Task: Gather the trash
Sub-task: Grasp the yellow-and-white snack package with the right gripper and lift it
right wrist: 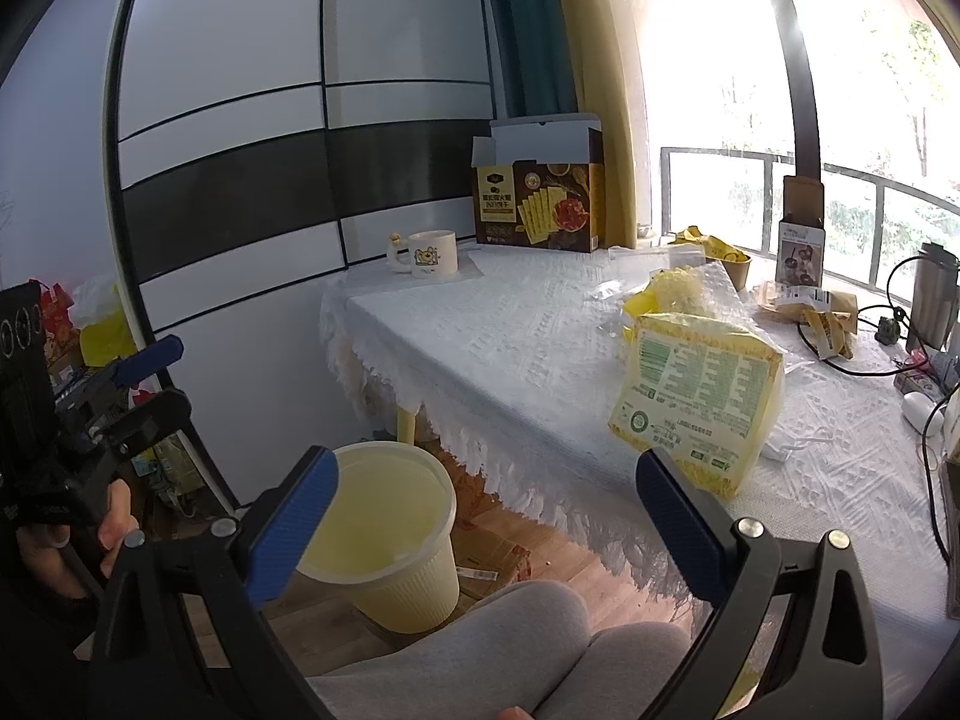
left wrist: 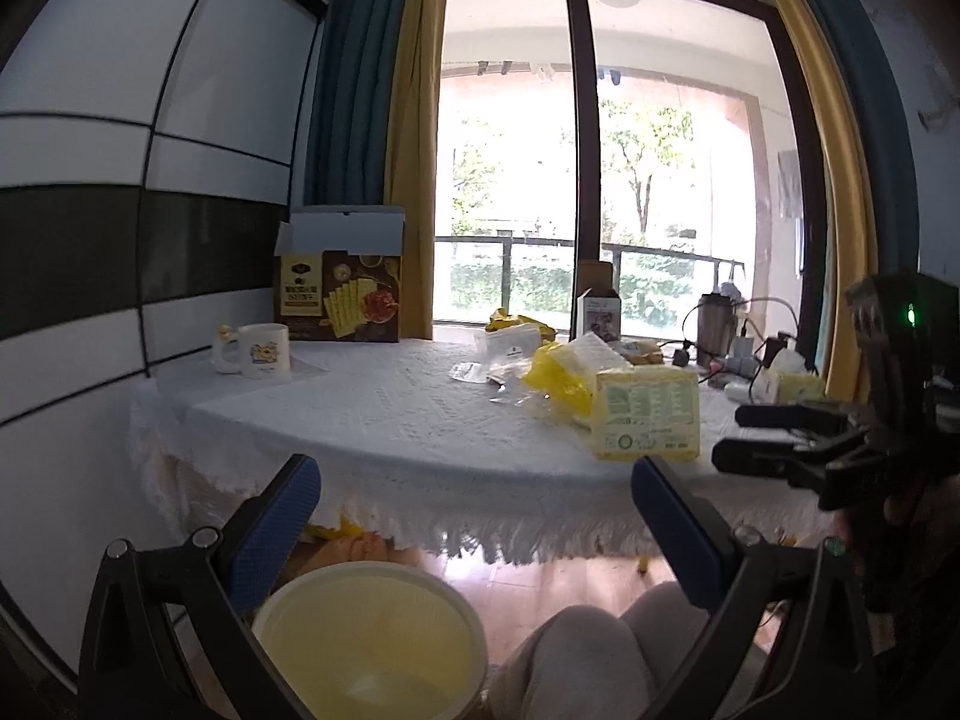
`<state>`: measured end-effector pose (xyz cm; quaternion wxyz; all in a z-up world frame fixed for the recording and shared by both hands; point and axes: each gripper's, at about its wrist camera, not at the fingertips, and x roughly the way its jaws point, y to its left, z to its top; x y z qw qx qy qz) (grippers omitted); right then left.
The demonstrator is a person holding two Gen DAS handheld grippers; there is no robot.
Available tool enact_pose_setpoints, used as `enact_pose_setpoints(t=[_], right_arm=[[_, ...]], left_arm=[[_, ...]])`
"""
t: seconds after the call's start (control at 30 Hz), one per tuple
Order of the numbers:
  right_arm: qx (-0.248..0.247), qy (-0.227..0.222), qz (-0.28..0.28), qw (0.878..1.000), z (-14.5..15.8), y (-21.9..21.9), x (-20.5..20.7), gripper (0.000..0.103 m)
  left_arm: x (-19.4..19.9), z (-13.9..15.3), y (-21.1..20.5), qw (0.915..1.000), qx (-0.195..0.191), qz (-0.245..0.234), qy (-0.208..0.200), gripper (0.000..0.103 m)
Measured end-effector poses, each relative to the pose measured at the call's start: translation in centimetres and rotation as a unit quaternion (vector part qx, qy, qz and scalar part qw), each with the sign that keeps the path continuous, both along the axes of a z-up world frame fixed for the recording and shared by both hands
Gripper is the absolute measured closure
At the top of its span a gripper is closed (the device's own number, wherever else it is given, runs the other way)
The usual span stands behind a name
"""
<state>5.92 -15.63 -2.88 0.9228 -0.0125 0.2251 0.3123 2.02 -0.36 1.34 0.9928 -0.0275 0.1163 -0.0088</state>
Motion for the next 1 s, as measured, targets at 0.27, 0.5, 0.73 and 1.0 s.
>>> enact_pose_setpoints(t=[0.27,0.5,0.73,1.0], right_arm=[[-0.002,0.007,-0.02,1.0,-0.5,-0.8,2.8,0.004],[-0.01,0.007,-0.066,0.998,-0.6,-2.9,6.6,0.004],[-0.013,0.02,-0.131,0.991,-1.6,-5.7,11.1,0.004],[-0.015,0.046,-0.152,0.987,-4.4,-6.2,16.0,0.004]], left_arm=[[4.6,-0.3,1.1,0.9995,-0.023,-0.001,0.022,0.0],[9.4,-1.5,1.6,0.9981,-0.044,0.021,0.039,0.0],[14.1,-3.3,1.3,0.9965,-0.056,-0.004,0.062,0.0],[17.3,-4.9,1.2,0.9948,-0.06,-0.031,0.076,0.0]])
